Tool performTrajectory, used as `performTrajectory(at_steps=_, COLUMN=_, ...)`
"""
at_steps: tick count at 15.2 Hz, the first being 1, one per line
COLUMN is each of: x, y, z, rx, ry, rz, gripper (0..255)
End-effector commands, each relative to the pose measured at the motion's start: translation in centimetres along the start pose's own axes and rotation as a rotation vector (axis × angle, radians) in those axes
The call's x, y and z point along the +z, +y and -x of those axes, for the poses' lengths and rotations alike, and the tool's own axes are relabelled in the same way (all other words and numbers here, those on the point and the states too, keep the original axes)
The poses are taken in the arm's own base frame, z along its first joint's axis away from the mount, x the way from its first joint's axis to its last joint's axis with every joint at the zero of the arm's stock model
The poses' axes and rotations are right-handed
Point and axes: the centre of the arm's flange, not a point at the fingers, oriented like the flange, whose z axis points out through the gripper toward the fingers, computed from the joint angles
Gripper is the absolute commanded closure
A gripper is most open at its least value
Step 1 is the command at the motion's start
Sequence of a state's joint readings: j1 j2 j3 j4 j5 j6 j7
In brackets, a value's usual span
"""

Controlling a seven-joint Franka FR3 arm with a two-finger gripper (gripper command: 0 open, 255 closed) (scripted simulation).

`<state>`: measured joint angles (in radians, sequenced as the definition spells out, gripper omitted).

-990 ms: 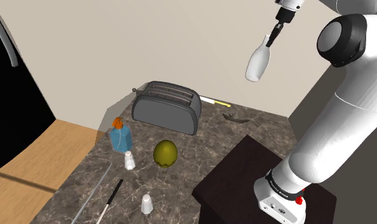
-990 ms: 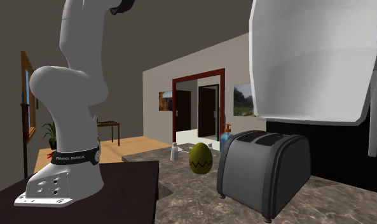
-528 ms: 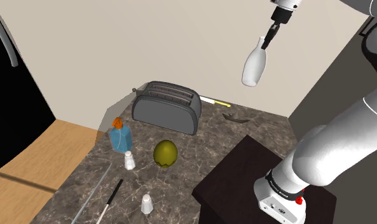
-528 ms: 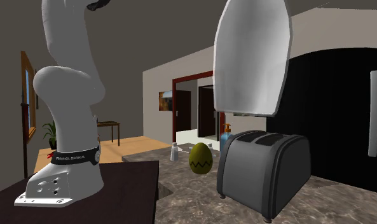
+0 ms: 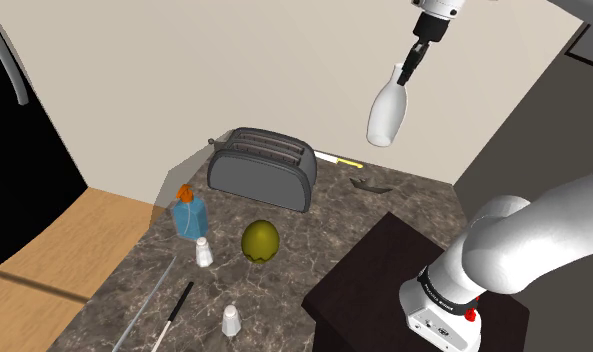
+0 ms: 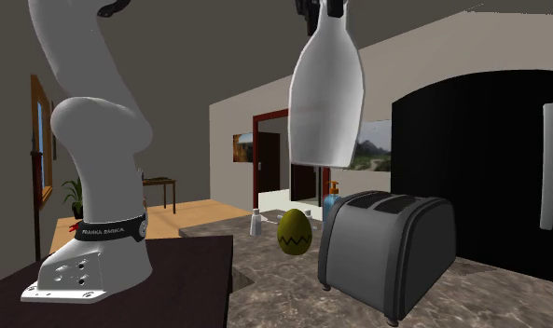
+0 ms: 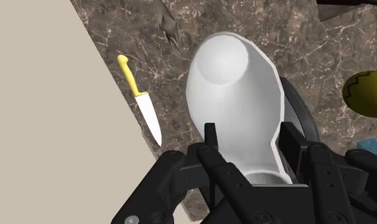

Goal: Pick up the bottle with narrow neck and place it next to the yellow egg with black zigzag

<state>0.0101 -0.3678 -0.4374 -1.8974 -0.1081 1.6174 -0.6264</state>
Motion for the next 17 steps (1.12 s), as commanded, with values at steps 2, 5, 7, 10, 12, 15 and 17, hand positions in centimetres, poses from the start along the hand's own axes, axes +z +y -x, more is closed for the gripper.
performTrajectory(at_steps=2, x=-0.3, y=-4.0, z=-0.6, rx=0.002, ry=0.0, rz=0.001, gripper=255)
performTrajectory(at_steps=5, x=-0.2, y=-8.0, z=-1.1, rx=0.002, ry=0.0, rz=0.001, gripper=255)
performTrajectory(at_steps=7, x=-0.2, y=-10.6, z=-1.5, rx=0.002, ry=0.0, rz=0.001, gripper=255)
performTrajectory(at_steps=10, x=-0.2, y=-14.5, z=-2.1, rx=0.002, ry=0.0, rz=0.001, gripper=255)
performTrajectory(at_steps=12, x=-0.1, y=-17.1, z=-2.5, rx=0.002, ry=0.0, rz=0.001, gripper=255)
performTrajectory(at_steps=15, x=-0.1, y=-21.0, z=-3.0, rx=0.002, ry=0.0, rz=0.001, gripper=255)
performTrajectory(at_steps=17, x=-0.1, y=-23.6, z=-3.4, rx=0.002, ry=0.0, rz=0.001, gripper=255)
